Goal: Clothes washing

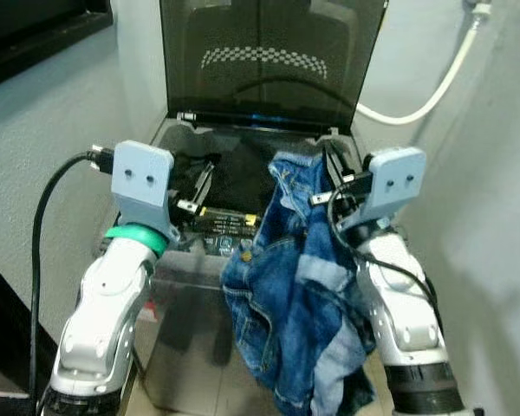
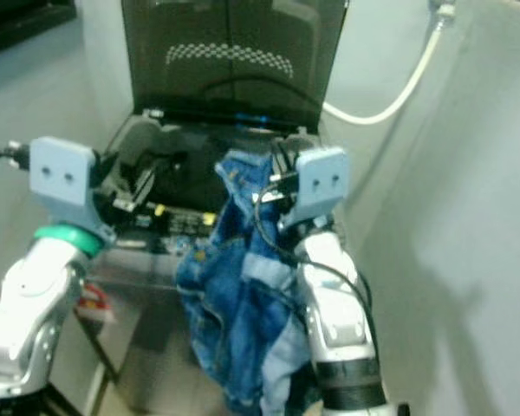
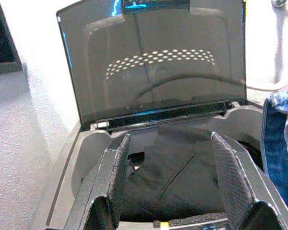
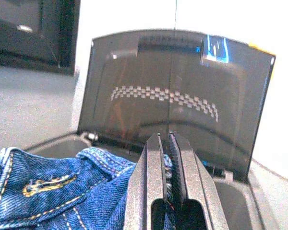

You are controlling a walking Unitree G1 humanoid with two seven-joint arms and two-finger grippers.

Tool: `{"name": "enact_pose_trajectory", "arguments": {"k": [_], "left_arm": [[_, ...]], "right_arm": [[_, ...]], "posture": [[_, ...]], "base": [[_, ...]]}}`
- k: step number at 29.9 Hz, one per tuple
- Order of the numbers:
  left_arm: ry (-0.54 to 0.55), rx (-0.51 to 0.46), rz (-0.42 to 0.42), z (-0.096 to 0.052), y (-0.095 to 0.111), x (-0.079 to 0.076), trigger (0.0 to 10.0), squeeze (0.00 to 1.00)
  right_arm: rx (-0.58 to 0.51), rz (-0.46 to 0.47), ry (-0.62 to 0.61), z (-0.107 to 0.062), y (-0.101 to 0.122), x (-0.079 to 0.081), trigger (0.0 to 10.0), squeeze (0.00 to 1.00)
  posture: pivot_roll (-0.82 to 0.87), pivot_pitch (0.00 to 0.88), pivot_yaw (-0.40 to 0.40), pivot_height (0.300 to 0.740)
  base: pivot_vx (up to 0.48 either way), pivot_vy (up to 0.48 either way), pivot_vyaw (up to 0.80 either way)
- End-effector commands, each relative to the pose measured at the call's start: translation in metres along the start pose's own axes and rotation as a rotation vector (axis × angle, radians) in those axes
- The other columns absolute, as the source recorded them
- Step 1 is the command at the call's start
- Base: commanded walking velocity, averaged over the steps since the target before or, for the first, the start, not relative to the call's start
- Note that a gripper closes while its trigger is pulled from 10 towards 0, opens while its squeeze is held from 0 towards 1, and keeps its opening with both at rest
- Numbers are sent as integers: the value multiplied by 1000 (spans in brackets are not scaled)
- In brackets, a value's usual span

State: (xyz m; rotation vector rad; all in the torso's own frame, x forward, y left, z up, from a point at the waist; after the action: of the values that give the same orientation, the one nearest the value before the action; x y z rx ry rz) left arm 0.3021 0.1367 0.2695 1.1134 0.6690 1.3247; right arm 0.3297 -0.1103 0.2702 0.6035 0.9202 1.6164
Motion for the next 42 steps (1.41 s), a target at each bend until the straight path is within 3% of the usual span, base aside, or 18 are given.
{"name": "enact_pose_trajectory", "arguments": {"k": [1,15,31,35,37,38,40,41,42], "left_arm": [[7,16,-3,-1,-3,2,10000,0],[16,29,-10,-1,-8,4,10000,0],[5,32,1,-2,-9,3,10000,0],[-80,20,1,-6,-7,-2,10000,0],[-80,20,1,-6,-7,-2,10000,0],[-139,15,-25,-10,-4,-4,10000,0],[-139,15,-25,-10,-4,-4,10000,0],[-212,6,-70,-16,1,-6,10000,0],[-212,6,-70,-16,1,-6,10000,0]], "right_arm": [[-35,-7,-3,3,6,-2,10000,0],[-20,2,-17,0,2,-5,10000,0],[-20,-4,3,0,2,-2,10000,0],[-51,15,132,9,10,12,10000,0],[-51,15,132,9,10,12,10000,0],[-77,41,193,17,18,20,10000,0],[-77,41,193,17,18,20,10000,0],[-109,73,240,28,26,27,10000,0],[-109,73,240,28,26,27,10000,0]], "posture": [[105,17,-5,740],[100,17,-4,740],[105,19,-2,740],[106,26,-1,740],[106,26,-1,740],[106,31,-2,740],[106,31,-2,740],[110,35,-7,740],[110,35,-7,740]], "base": [[0,0,0],[0,366,0],[0,0,0],[0,0,0],[0,0,0],[0,0,0],[0,0,0],[0,0,0],[0,0,0]]}}
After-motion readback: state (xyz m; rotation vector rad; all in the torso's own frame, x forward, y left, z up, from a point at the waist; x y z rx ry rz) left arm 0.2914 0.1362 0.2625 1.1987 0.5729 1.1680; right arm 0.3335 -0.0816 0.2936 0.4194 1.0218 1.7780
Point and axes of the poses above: a point about 5 cm out from each wrist's last joint towards the gripper, its own z axis pointing out of the wrist towards the gripper, its own y axis along the axis of the wrist's last joint, x = y × z, the point moved 1 cm from there along z, pointing out of the wrist towards the gripper, and after that the axes turned 2 degrees about z, right-handed, at the moved point
